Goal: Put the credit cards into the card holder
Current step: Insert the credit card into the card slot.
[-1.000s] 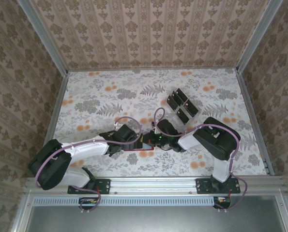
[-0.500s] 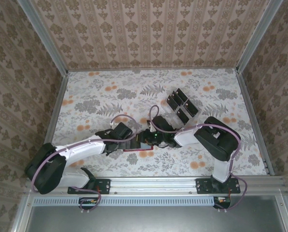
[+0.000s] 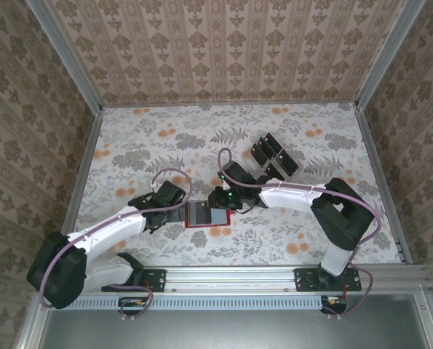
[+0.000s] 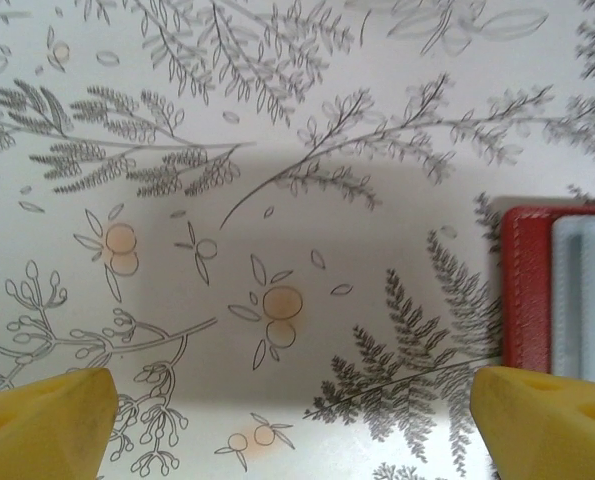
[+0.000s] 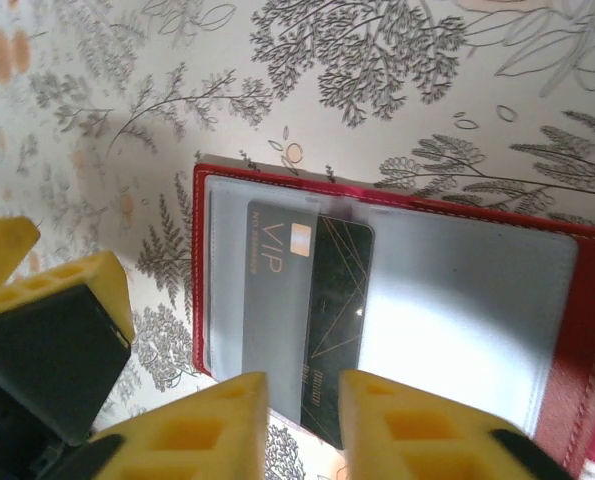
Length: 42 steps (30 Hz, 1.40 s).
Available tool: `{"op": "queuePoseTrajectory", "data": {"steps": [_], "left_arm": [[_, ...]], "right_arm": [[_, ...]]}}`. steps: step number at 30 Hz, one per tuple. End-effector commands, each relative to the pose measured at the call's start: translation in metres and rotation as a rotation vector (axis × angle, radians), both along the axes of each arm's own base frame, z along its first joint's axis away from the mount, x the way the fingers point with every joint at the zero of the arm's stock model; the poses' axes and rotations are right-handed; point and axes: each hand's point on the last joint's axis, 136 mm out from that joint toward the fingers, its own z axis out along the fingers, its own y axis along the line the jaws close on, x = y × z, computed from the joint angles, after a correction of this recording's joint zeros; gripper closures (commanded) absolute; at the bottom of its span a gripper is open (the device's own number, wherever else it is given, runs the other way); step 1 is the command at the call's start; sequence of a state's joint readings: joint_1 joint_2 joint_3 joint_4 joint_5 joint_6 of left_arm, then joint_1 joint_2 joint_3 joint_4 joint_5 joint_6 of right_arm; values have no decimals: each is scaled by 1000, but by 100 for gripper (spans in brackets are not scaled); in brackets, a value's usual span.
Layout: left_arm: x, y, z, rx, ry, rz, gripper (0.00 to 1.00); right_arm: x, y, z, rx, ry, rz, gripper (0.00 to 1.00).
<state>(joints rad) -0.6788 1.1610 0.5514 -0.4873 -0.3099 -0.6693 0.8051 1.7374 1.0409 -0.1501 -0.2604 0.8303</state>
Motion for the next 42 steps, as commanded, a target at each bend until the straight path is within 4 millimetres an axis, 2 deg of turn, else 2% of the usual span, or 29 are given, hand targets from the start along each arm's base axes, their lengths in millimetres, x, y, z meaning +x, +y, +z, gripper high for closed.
{"op": "queuePoseTrajectory", "data": {"steps": [1, 5, 13, 27, 42], "left_arm": [[-6, 4, -7, 5, 34, 5, 0], [-8, 3, -12, 1, 51, 20, 0], [-15, 3, -25, -12, 94, 48, 0], [-15, -1, -40, 0, 131, 46, 0], [-17, -3, -44, 6, 146, 37, 0]], "right_arm": [[-10, -18, -11, -190, 0, 33, 85], [-11, -12, -15, -260, -21, 65, 92], [-10, -8, -28, -318, -20, 81, 95], [-9, 10, -43, -302, 7, 114, 96], [-10, 32, -42, -233, 21, 122, 97]]}}
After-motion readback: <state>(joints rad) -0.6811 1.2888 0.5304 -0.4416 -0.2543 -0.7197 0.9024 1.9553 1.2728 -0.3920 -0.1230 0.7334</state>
